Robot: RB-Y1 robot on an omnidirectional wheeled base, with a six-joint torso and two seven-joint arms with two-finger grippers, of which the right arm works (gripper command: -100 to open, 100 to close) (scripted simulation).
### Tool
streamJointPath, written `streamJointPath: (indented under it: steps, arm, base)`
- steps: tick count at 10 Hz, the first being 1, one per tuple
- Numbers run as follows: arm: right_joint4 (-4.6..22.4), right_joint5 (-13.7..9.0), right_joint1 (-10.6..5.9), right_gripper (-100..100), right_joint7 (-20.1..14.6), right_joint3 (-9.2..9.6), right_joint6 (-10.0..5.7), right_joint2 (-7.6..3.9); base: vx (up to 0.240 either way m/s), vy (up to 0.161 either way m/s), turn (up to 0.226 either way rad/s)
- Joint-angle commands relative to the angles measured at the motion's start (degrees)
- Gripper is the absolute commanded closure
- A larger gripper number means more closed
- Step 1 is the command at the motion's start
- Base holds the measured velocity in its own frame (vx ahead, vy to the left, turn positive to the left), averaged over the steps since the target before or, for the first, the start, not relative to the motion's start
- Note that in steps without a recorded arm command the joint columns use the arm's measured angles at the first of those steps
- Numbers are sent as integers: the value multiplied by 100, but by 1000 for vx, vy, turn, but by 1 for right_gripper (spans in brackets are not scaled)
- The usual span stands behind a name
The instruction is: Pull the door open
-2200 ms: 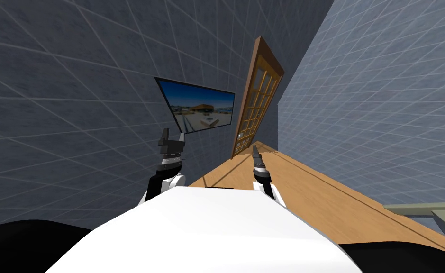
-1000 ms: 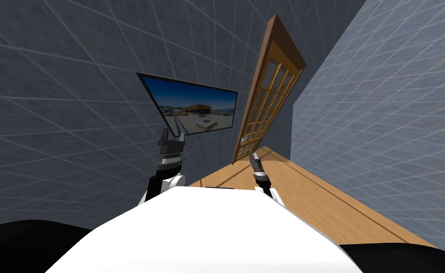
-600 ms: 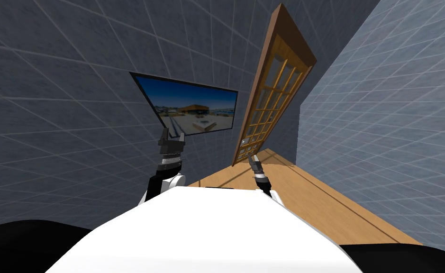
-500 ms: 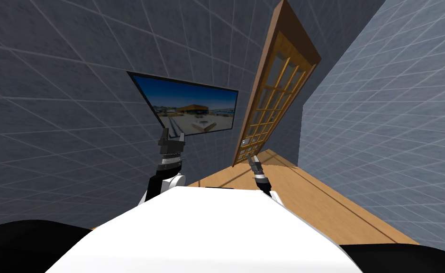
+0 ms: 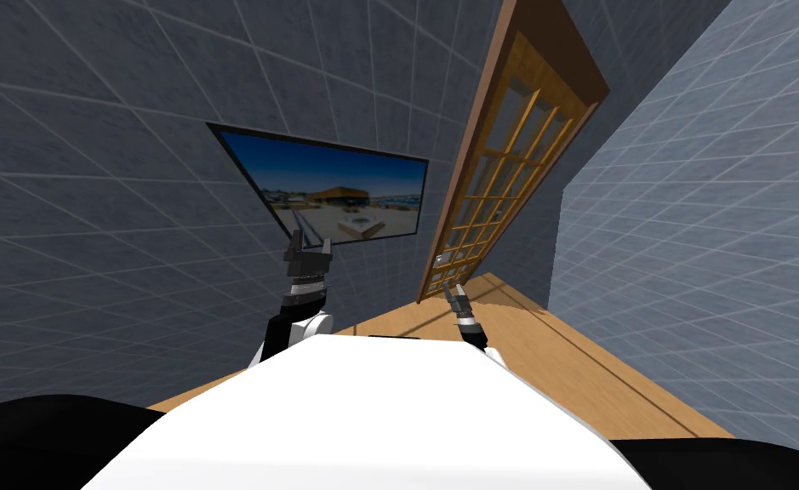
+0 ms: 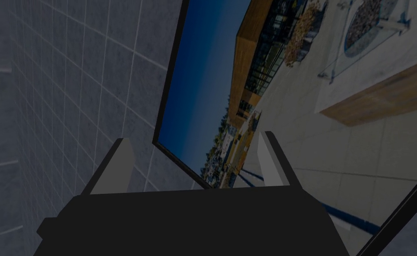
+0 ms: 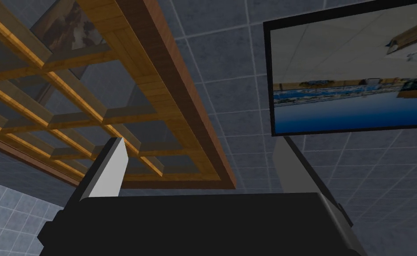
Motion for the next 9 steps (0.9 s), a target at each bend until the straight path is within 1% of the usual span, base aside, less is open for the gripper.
streamJointPath:
  steps: [1,4,5,7,9]
  arm:
    - [231,108,-41,-100,184,-76,-82,7]
    - [521,259,-76,-100,415,-174,-186,25]
    - [707,357,-98,-100,563,-238,-254,42]
    - [893,454,-121,-100,712,-301,-321,59]
    - [1073,548,-143,-100,855,-362,-386,78]
  base:
    - [109,-123,113]
    - [66,-97,95]
    - [95,-121,141]
    - [81,-134,100]
    - [62,-88,75]
